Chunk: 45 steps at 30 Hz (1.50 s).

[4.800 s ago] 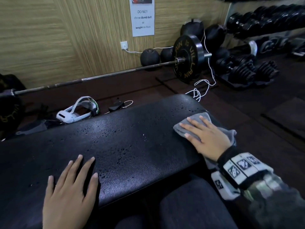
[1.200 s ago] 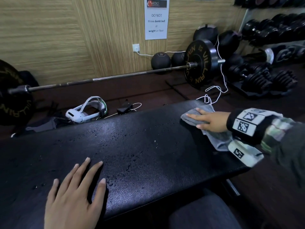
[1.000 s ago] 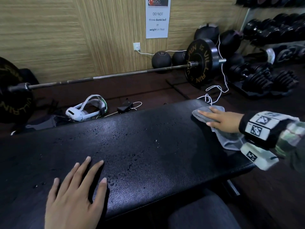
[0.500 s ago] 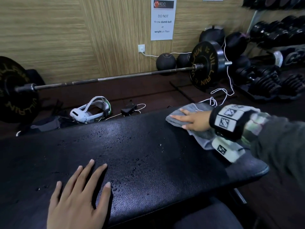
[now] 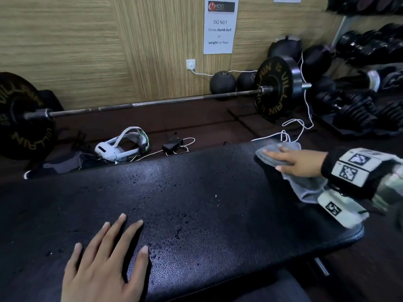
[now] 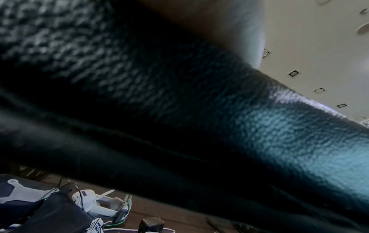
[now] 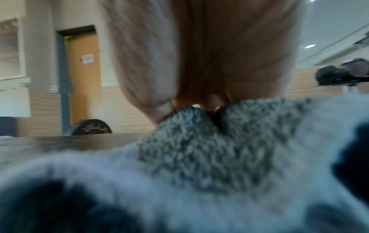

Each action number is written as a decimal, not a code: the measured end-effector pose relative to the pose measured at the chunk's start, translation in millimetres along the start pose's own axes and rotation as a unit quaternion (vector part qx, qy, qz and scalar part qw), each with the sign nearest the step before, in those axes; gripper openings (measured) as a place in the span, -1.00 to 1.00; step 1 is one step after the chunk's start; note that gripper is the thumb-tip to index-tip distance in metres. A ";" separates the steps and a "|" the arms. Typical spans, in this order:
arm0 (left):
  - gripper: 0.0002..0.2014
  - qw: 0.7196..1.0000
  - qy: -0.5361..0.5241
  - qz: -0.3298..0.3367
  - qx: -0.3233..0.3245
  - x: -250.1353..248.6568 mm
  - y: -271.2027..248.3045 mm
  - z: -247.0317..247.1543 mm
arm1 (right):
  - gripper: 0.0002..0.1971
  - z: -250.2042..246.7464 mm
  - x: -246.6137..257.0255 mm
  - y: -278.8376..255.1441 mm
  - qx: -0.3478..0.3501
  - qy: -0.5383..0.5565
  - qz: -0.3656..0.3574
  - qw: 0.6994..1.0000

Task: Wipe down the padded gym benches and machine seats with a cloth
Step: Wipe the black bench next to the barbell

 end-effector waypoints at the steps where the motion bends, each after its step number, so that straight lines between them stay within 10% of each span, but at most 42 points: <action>1: -0.48 1.000 0.000 0.000 0.002 0.1 0.6 0.4 | -0.40 0.2 12.7 -4.3 0.005 -0.008 -0.012 1.000; 8: -0.48 1.000 0.002 0.002 0.003 0.4 4.5 0.1 | -0.43 -17.5 55.3 41.7 0.011 -0.047 -0.054 0.997; 18: -0.49 1.000 0.001 0.005 -0.008 -1.5 -0.4 -2.4 | -0.37 -15.2 -12.7 27.8 -0.032 0.020 0.019 0.999; 28: -0.49 1.000 0.010 0.010 0.010 0.1 4.4 1.3 | -0.43 -18.4 65.6 41.1 -0.007 -0.046 -0.055 0.997; 37: -0.48 1.000 0.004 0.011 0.014 1.9 -0.9 1.7 | -0.38 -25.5 -6.0 48.9 -0.076 0.017 -0.029 0.997; 45: -0.45 0.999 0.016 0.021 0.026 2.4 -1.0 7.2 | -0.39 7.5 -16.0 -6.9 -0.002 0.028 0.010 1.000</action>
Point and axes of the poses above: each hand's wrist, its own y-axis towards the middle knuckle, its own z-axis out of the palm, x = y × z, the point moved 10 cm from there along y, towards the middle knuckle, and after that the axes turned 2 degrees about -x, right-handed, at the moved point
